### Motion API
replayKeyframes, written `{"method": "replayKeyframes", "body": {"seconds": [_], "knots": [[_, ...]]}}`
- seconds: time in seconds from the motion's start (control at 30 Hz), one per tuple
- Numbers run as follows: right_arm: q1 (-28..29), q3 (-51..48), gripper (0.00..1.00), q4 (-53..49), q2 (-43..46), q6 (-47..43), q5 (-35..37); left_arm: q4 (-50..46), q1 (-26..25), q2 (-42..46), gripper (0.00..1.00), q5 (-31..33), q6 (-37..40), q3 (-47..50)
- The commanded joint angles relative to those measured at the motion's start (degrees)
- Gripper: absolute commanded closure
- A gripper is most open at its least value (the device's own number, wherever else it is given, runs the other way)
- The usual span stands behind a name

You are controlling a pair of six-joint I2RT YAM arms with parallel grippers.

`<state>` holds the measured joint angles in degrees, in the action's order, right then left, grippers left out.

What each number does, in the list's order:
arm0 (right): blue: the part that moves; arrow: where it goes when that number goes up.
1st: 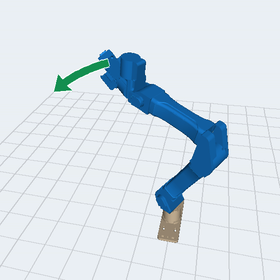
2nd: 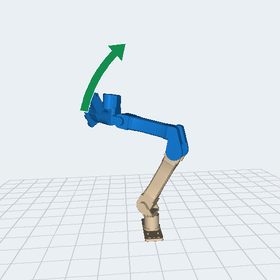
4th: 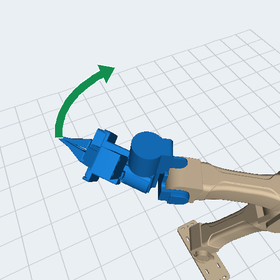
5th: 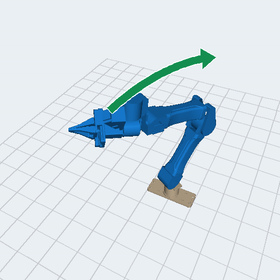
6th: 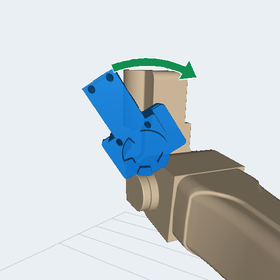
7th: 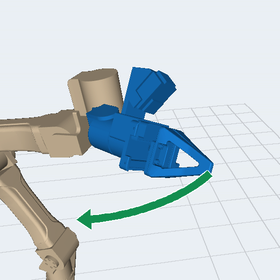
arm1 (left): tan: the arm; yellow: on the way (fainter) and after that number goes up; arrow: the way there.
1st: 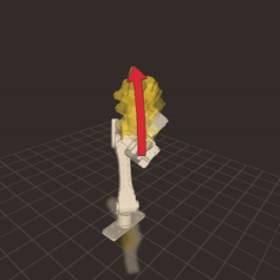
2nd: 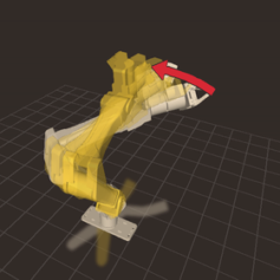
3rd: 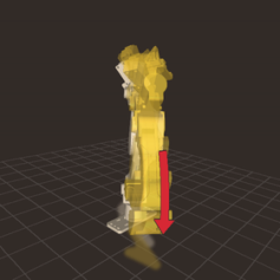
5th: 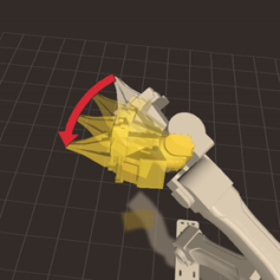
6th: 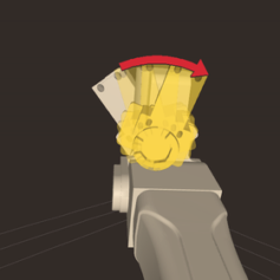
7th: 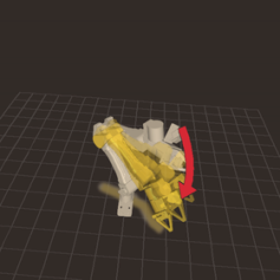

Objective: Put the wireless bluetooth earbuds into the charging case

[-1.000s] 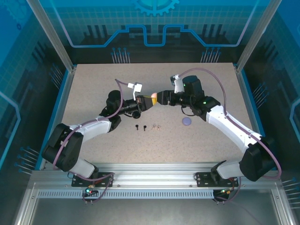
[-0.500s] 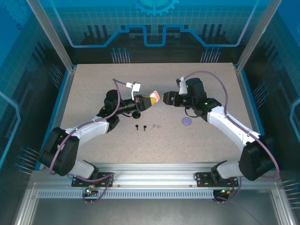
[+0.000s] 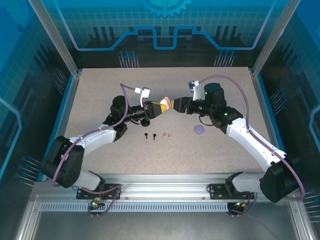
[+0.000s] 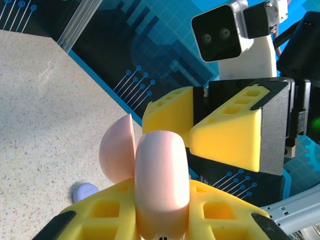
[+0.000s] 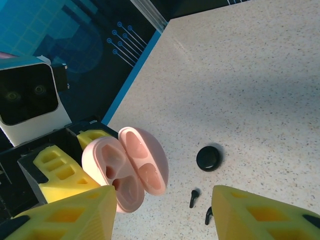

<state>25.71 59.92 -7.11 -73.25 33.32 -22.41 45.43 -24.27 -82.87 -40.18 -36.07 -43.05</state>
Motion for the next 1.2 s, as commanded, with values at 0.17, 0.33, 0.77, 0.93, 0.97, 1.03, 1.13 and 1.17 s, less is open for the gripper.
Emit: {"method": "replayKeyframes", "body": {"seconds": [0.17,0.33,0.77,0.93,0.97,1.03,1.13,1.17], "knots": [[0.12,-0.78,0.53,4.07,-2.51,1.48,-2.54,4.89,-0.07,0.93,1.0,-2.0,-2.15,-1.59],[0.38,-1.17,0.57,5.08,-3.52,2.01,-3.14,4.98,-0.06,0.96,1.0,-1.98,-2.35,-1.7],[1.25,0.23,0.63,6.76,-5.82,2.63,-5.36,7.15,-0.23,0.08,1.0,-3.05,-4.15,-1.71],[1.82,1.89,0.75,7.02,-7.24,2.9,-5.67,8.01,-0.34,0.0,1.0,-3.29,-4.69,-1.19],[1.91,2.12,0.78,7.07,-7.42,2.93,-5.75,8.01,-0.42,0.05,1.0,-3.39,-4.7,-1.07],[2.08,2.54,0.83,7.27,-7.69,3.13,-5.88,8.32,-0.42,-0.05,1.0,-3.53,-4.94,-0.79],[2.26,3.19,0.89,7.22,-7.87,3.15,-6.02,9.09,-0.51,-0.21,0.96,-3.66,-5.41,-0.31],[2.28,3.32,0.92,7.16,-7.87,3.1,-6.06,9.25,-0.51,-0.25,0.95,-3.63,-5.56,-0.25]]}}
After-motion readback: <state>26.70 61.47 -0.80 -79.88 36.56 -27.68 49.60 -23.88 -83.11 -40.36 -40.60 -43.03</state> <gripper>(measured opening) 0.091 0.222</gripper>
